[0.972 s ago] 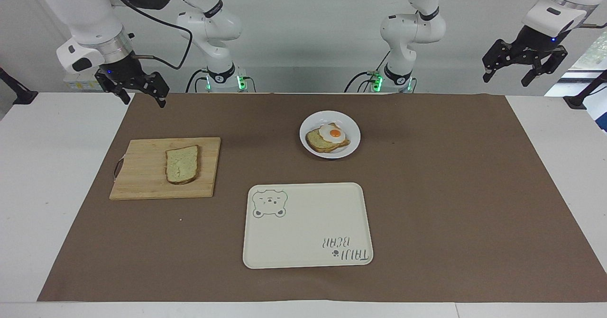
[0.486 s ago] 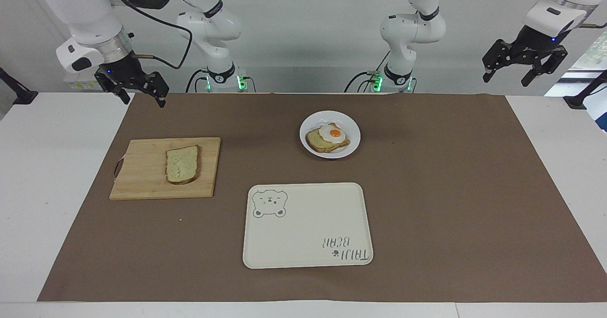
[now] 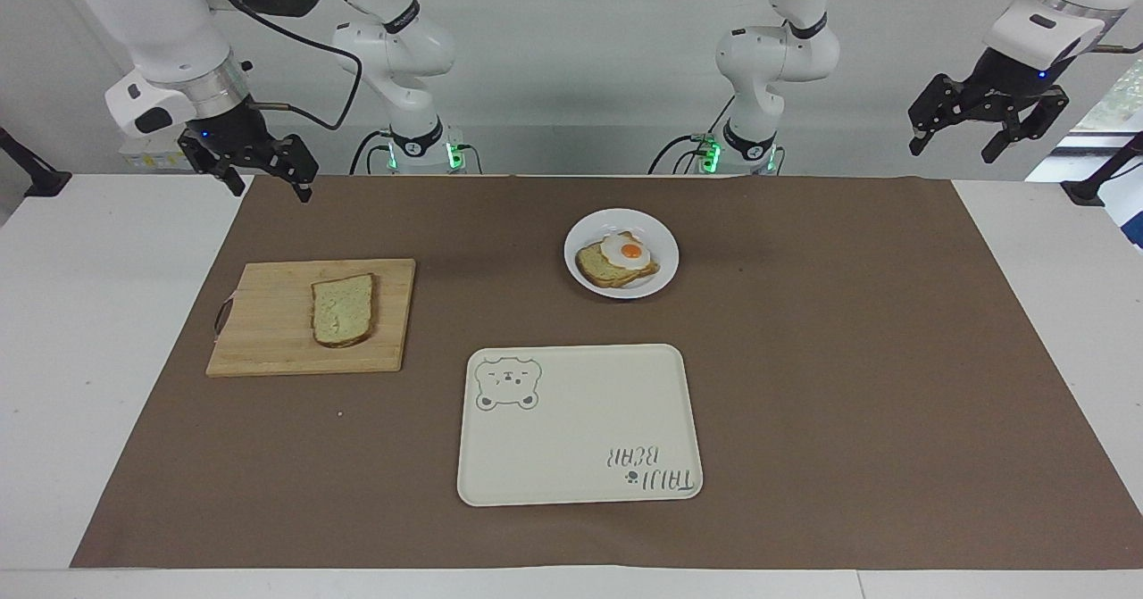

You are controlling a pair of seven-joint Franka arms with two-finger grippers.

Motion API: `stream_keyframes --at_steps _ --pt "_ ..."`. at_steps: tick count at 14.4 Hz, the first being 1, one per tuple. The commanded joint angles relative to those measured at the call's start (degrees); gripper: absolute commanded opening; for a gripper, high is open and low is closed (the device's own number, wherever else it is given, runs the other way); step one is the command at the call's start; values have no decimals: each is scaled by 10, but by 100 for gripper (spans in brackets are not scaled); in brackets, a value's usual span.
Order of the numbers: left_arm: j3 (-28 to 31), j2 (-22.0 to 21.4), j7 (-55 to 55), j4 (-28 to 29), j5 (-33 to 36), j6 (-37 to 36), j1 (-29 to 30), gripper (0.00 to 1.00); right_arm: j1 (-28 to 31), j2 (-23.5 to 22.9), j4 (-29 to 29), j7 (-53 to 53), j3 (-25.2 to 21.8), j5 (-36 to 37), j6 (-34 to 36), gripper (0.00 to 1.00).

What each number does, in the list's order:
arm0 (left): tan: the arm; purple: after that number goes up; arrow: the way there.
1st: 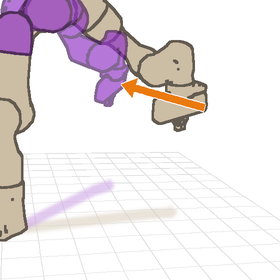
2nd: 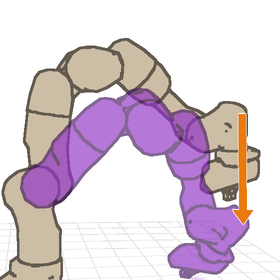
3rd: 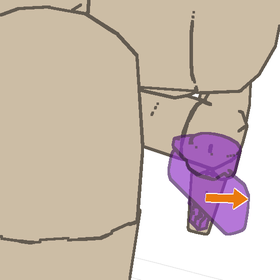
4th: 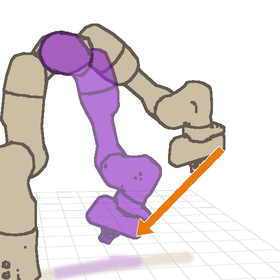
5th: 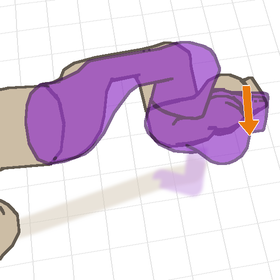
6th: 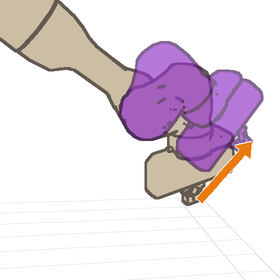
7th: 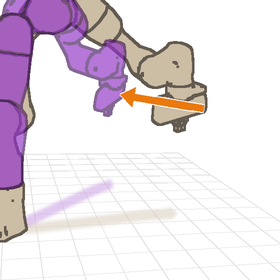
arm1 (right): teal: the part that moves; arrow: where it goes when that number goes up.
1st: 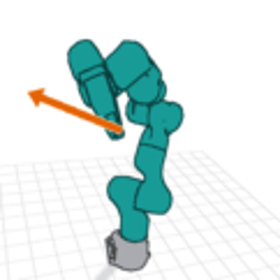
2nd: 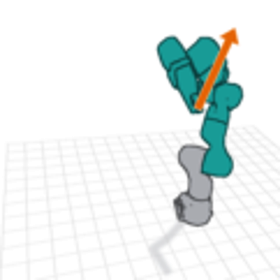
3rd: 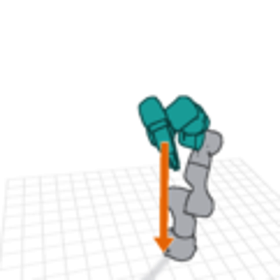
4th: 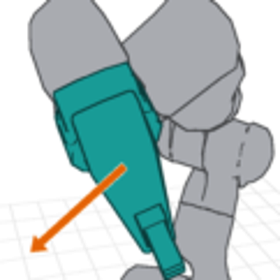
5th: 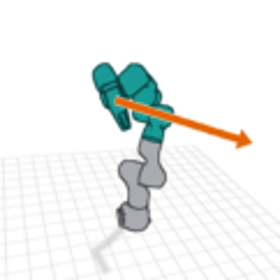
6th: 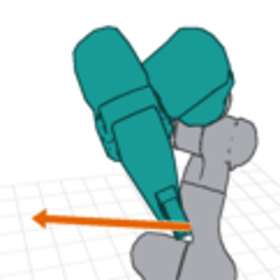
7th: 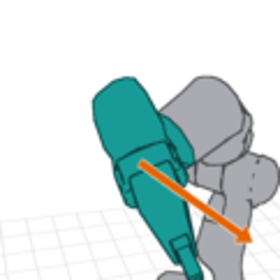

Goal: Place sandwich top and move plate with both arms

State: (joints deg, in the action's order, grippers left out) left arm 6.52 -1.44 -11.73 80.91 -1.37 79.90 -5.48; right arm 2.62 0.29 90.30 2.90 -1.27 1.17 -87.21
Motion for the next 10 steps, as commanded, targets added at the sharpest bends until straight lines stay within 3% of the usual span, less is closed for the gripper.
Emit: stream_keyframes --at_steps 1,10 --pt "-3 -6 3 1 -7 -8 6 100 5 7 1 -16 0 -6 8 100" --pt "-3 -6 3 1 -7 -8 6 100 5 30 37 -28 0 -6 -3 100"
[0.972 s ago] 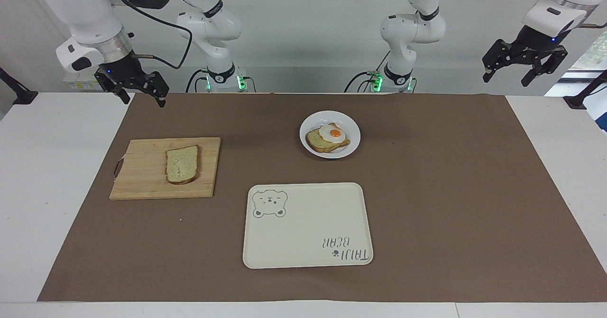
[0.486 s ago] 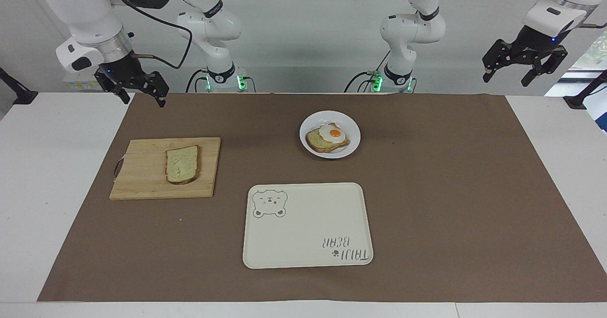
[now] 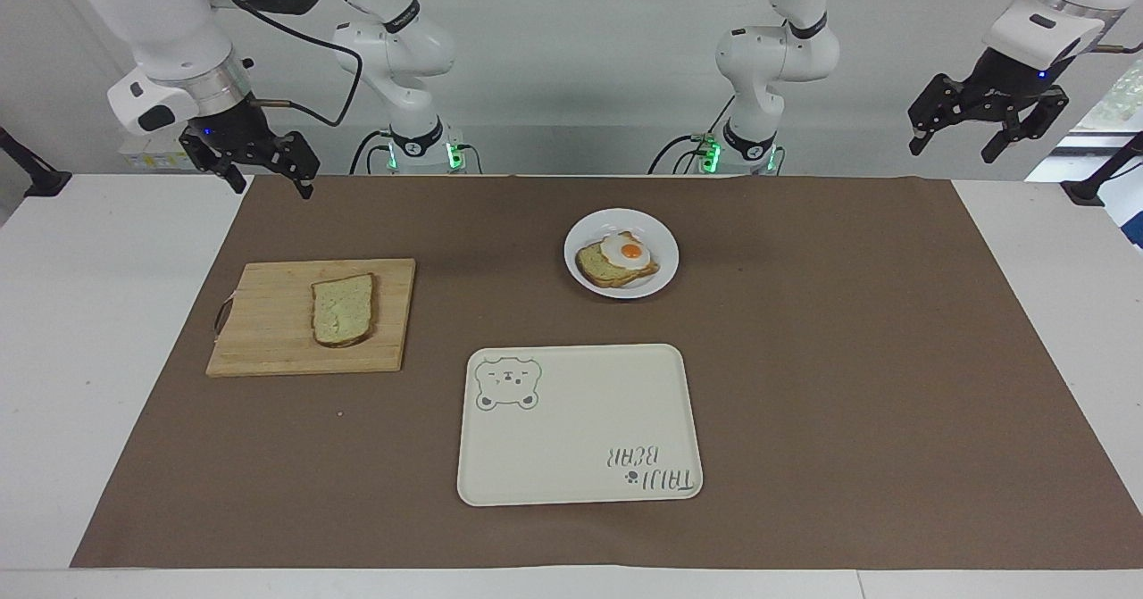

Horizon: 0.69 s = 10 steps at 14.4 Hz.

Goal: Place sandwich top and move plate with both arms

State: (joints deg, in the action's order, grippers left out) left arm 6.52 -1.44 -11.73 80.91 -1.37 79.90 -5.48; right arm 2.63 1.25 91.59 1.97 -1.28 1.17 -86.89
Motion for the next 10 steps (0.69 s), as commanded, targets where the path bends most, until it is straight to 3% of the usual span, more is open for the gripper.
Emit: stream_keyframes --at_steps 1,10 --pt "-3 -6 3 1 -7 -8 6 100 4 20 25 -18 0 -6 -7 100" --pt "-3 -6 3 1 -7 -8 6 100 4 35 50 -19 0 -6 -20 100"
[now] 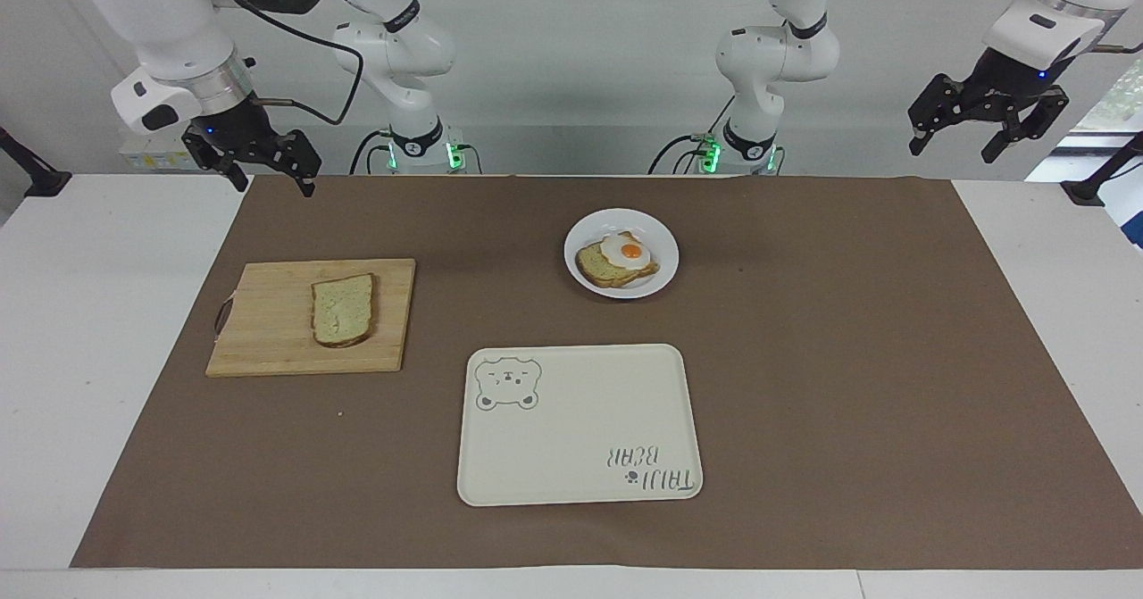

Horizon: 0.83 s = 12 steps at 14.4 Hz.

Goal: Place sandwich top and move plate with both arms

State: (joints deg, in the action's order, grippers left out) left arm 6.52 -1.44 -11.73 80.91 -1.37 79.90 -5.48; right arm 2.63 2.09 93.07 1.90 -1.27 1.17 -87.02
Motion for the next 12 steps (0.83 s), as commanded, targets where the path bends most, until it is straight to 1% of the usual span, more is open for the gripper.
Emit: stream_keyframes --at_steps 1,4,6,9,12 --pt "-3 -6 3 1 -7 -8 6 100 4 31 45 -20 0 -6 -29 100" --pt "-3 -6 3 1 -7 -8 6 100 13 54 87 -51 0 -7 -68 100" --pt "-3 -6 3 1 -7 -8 6 100 15 58 95 -52 0 -6 -78 100" --pt "-3 -6 3 1 -7 -8 6 100 16 54 105 -54 0 -6 -83 100" --pt "-3 -6 3 1 -7 -8 6 100 32 53 148 -81 0 -6 -135 100"
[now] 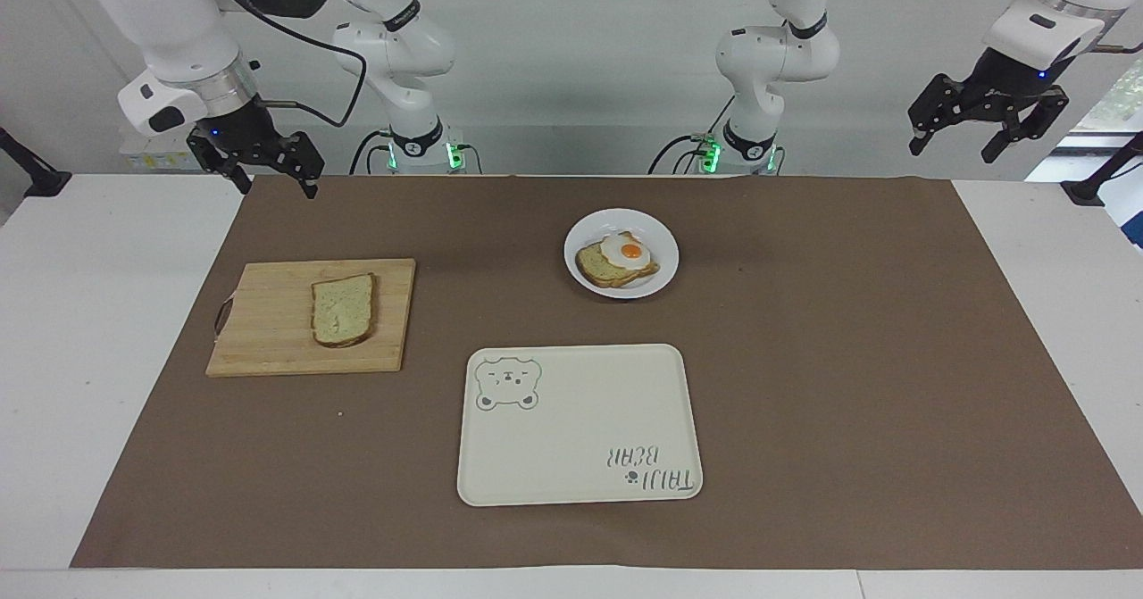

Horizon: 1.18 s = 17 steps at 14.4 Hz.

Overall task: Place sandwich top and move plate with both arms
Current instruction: 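Lower the right gripper onto the bread slice on the wooden board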

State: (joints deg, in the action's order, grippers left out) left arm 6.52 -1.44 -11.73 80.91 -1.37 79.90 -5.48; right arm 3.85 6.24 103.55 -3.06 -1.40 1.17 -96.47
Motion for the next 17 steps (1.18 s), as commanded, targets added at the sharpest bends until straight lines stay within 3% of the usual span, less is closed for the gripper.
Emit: stream_keyframes --at_steps 1,8,12,15,17 --pt "-3 -6 3 1 -7 -8 6 100 25 5 53 -50 1 -6 -52 100" --pt "-3 -6 3 1 -7 -8 6 100 65 -49 122 -163 1 -11 -170 100" --pt "-3 -6 3 1 -7 -8 6 100 63 -54 179 -175 1 -11 -237 100" --pt "-3 -6 3 1 -7 -8 6 100 68 -81 188 -184 1 -11 -260 100" --pt "-3 -6 3 1 -7 -8 6 100 69 -87 205 -185 1 -12 -287 91"
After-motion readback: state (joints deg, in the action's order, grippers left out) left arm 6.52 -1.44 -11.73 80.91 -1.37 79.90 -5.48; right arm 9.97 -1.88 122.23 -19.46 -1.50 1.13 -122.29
